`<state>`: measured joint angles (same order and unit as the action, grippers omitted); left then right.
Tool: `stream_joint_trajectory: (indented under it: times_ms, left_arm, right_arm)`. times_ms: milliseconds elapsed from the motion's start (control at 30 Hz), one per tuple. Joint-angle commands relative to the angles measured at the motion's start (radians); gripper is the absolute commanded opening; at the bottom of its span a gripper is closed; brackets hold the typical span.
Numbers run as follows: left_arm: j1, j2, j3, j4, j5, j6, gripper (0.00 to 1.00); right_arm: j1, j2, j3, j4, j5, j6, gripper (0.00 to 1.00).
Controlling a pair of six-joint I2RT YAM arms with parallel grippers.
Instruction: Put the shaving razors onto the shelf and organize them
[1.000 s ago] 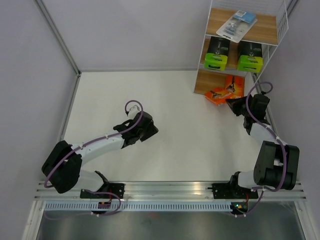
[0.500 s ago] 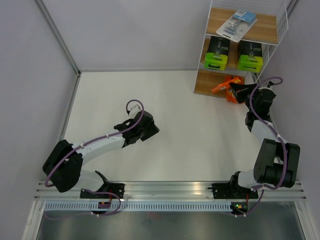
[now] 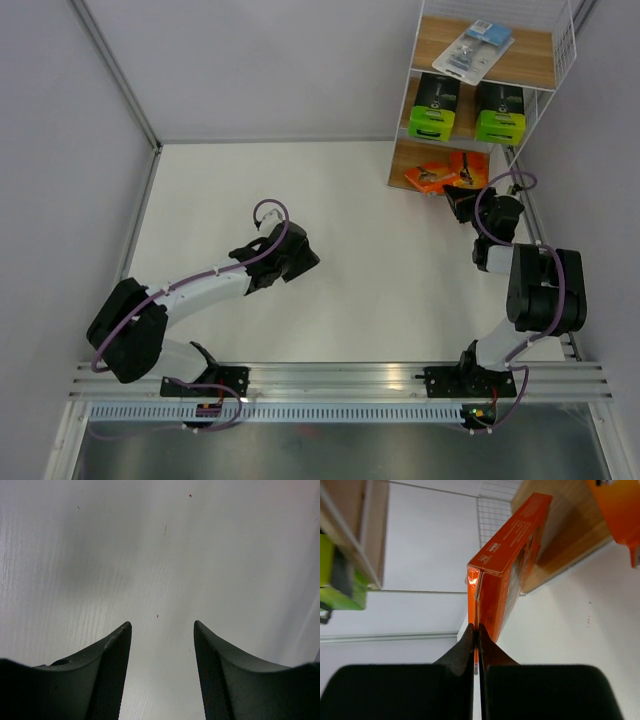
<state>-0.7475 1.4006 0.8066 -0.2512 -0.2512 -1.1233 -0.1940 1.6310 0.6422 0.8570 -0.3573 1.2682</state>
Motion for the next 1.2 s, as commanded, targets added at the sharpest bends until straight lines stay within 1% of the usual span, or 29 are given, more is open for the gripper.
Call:
stream_joint_trajectory:
  times_ms: [0,33,167,200,300,367,433,500,567,700,833,933,1033,1167]
  left_arm:
    - [0.004,-0.012,0.016,0.03,0.004,0.031,0.58]
    - [0.005,-0.018,0.014,0.03,0.0,0.031,0.58]
    - [0.005,-0.019,0.011,0.032,-0.005,0.026,0.58]
    - [0.005,-0.017,0.013,0.03,-0.005,0.026,0.59]
    - [0.005,-0.005,0.023,0.032,0.003,0.028,0.58]
    - [0.005,0.0,0.028,0.032,0.006,0.033,0.58]
    - [0.005,-0.003,0.023,0.03,0.004,0.037,0.58]
    - [0.005,-0.012,0.019,0.03,0.0,0.04,0.58]
    - [0.01,-0.018,0.009,0.03,-0.005,0.042,0.58]
    - [0.022,-0.035,-0.006,0.03,-0.005,0.04,0.59]
    - [0.036,-0.034,-0.006,0.03,0.001,0.049,0.59]
    - [0.048,-0.026,-0.006,0.032,0.013,0.059,0.59]
    - [0.062,-0.019,-0.003,0.032,0.021,0.066,0.59]
    - [0.082,-0.003,0.008,0.032,0.036,0.085,0.59]
  right_arm:
    - [0.037,0.024,-0.013,0.103,0.061,-0.006,0.01]
    - [0.044,0.024,-0.021,0.096,0.075,-0.004,0.01]
    - [0.083,0.01,-0.024,-0.025,0.161,-0.004,0.01]
    - [0.103,0.009,-0.026,-0.039,0.202,-0.004,0.01]
    - [0.152,0.001,-0.059,-0.047,0.291,0.017,0.01]
    - [0.179,-0.005,-0.111,0.01,0.41,0.039,0.01]
    - [0.217,0.013,-0.104,-0.001,0.443,0.051,0.01]
    - [0.219,0.065,-0.084,-0.01,0.432,0.095,0.01]
    - [0.226,0.089,-0.091,0.0,0.466,0.172,0.01]
    - [0.258,0.082,-0.101,-0.058,0.566,0.282,0.01]
    - [0.291,0.076,-0.116,-0.032,0.697,0.373,0.01]
    - [0.301,0.125,-0.092,-0.016,0.721,0.434,0.01]
    - [0.315,0.19,-0.07,0.079,0.748,0.486,0.01]
    - [0.361,0.259,0.008,0.05,0.758,0.494,0.01]
